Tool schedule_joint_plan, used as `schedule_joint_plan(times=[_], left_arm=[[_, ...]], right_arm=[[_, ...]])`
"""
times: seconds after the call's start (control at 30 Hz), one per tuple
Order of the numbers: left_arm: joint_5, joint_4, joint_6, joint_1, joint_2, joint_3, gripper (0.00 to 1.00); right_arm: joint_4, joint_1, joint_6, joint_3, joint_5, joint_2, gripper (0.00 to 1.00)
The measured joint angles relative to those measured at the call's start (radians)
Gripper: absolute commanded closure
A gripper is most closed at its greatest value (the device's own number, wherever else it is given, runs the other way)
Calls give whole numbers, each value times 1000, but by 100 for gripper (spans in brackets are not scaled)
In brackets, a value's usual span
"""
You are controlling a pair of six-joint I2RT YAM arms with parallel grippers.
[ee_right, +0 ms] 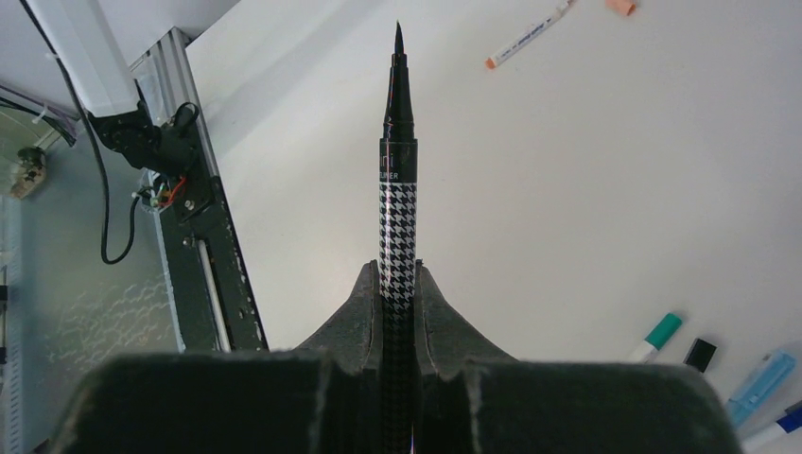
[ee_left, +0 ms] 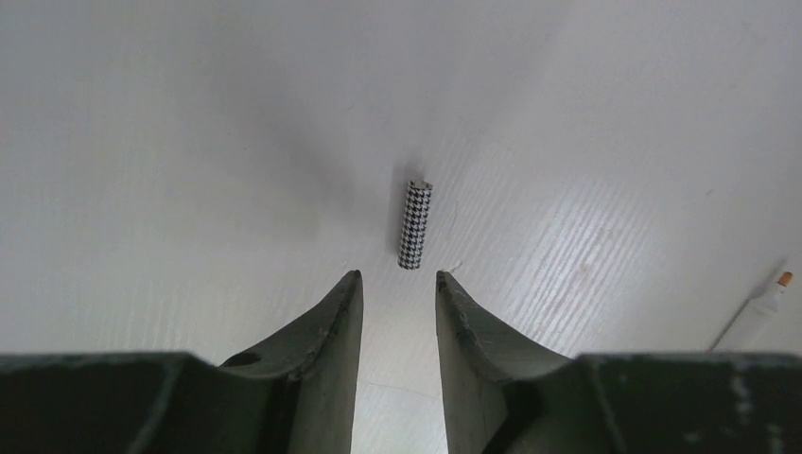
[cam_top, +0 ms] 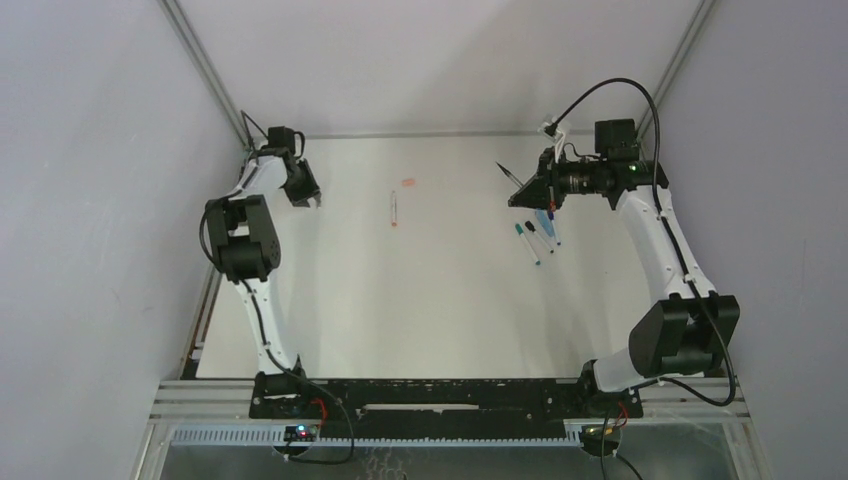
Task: Insert the pens into the pen caps
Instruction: Pick up the pen cap from the center of the board.
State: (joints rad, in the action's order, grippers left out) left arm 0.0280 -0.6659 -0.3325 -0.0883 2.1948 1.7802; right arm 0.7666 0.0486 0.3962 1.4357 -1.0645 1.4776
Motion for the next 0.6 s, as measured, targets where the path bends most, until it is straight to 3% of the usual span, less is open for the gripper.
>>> schedule_joint_plan(times=[0.6], left_arm=[[-51,-148,0,8,132,209,63]], right_arm=[[27,4,-97,-9,-36,-47,100]])
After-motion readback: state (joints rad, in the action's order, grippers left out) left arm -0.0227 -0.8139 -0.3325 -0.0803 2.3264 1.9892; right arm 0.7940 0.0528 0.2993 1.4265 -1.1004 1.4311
